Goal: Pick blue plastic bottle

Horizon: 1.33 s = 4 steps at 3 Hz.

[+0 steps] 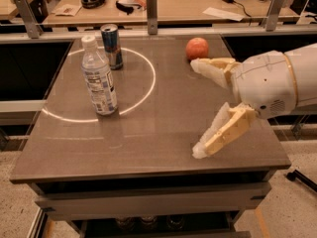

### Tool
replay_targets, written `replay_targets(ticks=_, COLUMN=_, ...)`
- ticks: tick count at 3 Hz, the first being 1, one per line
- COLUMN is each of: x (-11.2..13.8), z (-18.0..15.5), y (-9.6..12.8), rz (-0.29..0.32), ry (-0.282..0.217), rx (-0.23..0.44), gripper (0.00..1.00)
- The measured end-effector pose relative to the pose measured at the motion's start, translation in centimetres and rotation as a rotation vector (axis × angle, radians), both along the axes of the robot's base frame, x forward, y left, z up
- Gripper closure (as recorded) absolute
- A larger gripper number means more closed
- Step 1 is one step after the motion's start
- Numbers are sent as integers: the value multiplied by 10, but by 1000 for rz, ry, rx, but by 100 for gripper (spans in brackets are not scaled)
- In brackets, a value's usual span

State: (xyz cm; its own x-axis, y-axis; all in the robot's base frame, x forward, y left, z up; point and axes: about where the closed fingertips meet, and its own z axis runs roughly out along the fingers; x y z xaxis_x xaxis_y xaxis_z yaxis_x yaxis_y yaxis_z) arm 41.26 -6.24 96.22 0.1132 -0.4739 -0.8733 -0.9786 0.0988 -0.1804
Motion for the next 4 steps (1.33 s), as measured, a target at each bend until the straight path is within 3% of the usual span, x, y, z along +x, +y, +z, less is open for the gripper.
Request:
replay_targets(ticks=1, x=4, z=-19, y=6, rz=-36, ry=28, rx=45, gripper=0)
replay_targets(ticks=2, x=25, z=-48, y=22, rz=-52, ry=47, rx=108, gripper=0)
replay_targets(ticks=4, x=77, z=-76, y=63, rz=-10, ry=30, rx=194, gripper=0)
